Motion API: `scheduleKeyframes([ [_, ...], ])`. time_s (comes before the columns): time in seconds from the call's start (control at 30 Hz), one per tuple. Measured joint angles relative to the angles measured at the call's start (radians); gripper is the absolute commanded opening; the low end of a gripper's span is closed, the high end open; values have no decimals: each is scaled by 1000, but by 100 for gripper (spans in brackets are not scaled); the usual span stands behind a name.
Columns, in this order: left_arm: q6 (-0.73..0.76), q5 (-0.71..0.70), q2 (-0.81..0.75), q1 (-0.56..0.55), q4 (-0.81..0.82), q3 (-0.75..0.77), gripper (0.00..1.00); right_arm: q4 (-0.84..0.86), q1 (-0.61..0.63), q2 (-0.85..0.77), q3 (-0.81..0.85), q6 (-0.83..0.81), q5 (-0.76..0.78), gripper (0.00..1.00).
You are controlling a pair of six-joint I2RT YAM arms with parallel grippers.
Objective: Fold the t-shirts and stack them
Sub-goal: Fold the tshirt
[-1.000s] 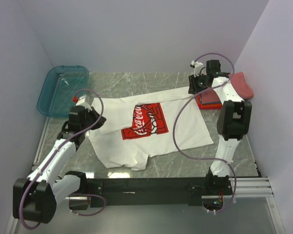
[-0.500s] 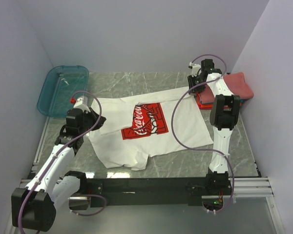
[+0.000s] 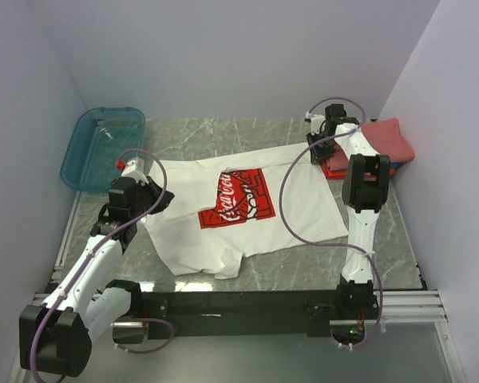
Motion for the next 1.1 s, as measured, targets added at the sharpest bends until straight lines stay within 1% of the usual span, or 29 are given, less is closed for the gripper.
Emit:
scheduleKeyframes([
  [0.2,0,1,0,0,0,0,1,-13,2,0,0,-32,42,29],
  [0.3,0,0,0,0,0,0,8,-2,4,-10,-20,-40,55,35],
  [0.37,-5,-1,0,0,-1,0,15,-1,5,-28,-42,-45,54,38],
  [0.47,-27,-10,1,4,-2,0,39,-11,5,-63,-47,-58,38,42],
  [0.5,-40,-11,2,10,-2,0,52,-16,5,-80,-47,-67,27,43],
  [0.57,-68,-10,5,28,0,-4,58,-22,11,-125,-53,-79,0,45],
  [0.63,-100,3,5,57,6,-16,61,-27,15,-198,-85,-100,-46,47],
  [0.77,-149,35,5,90,-1,-37,62,-30,31,-402,-231,-166,-171,49],
  [0.83,-177,59,5,92,-5,-46,63,-26,35,-536,-360,-231,-255,50],
  [0.9,-207,101,11,92,-10,-63,61,-33,40,-648,-486,-298,-326,51],
  [1.03,-231,187,48,89,-69,-86,60,-77,75,-853,-797,-573,-495,62],
  [1.1,-223,201,43,85,-114,-85,61,-81,149,-924,-943,-678,-539,63],
])
